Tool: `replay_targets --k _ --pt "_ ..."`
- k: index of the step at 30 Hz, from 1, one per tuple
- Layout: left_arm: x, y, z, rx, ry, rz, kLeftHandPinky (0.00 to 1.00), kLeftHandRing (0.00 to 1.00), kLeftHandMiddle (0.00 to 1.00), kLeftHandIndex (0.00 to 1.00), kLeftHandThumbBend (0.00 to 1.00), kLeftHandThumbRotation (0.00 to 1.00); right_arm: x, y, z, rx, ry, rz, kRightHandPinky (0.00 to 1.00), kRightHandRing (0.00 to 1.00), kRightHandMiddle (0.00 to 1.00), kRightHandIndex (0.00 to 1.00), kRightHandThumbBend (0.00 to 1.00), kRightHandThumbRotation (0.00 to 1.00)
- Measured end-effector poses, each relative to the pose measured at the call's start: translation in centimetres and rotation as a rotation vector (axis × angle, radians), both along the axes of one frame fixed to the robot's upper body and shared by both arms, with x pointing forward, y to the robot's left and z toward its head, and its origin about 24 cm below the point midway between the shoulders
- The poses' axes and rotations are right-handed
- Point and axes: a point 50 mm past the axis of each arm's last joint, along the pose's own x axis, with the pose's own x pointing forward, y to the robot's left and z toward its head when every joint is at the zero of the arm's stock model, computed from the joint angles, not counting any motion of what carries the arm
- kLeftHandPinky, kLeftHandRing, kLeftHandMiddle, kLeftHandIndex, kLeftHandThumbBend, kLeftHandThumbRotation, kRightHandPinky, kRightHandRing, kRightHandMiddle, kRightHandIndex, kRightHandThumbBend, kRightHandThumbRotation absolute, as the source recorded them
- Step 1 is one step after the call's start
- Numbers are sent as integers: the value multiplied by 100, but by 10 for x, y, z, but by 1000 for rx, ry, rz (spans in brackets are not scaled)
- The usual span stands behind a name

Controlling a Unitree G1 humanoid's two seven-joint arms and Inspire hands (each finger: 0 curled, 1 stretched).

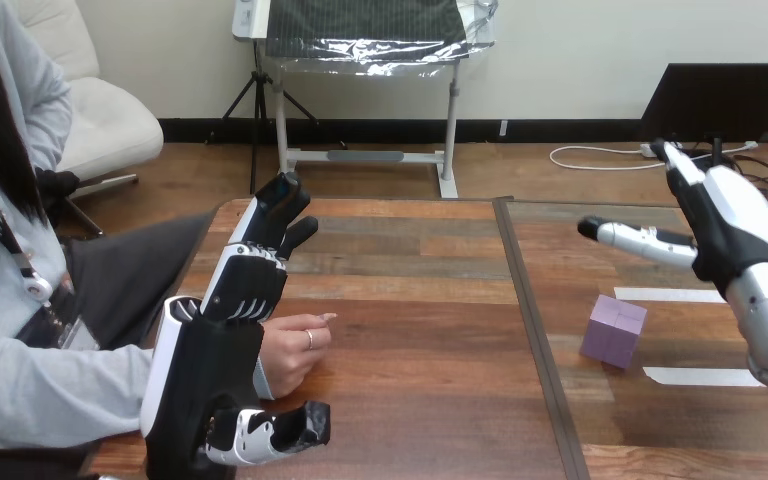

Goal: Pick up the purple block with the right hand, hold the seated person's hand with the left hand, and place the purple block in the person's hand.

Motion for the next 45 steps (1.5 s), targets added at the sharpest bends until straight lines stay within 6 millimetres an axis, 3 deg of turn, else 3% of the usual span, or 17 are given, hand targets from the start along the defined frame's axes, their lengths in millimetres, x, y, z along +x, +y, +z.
replay_targets --k 22,45 --pt "0 0 0 -2 0 1 89 94 95 93 100 64 -4 -4 -14 -55 111 -53 100 100 100 100 100 69" --pt "-3 1 -1 -3 11 3 87 94 95 93 100 63 -5 9 -31 -122 218 -32 100 100 100 100 100 76"
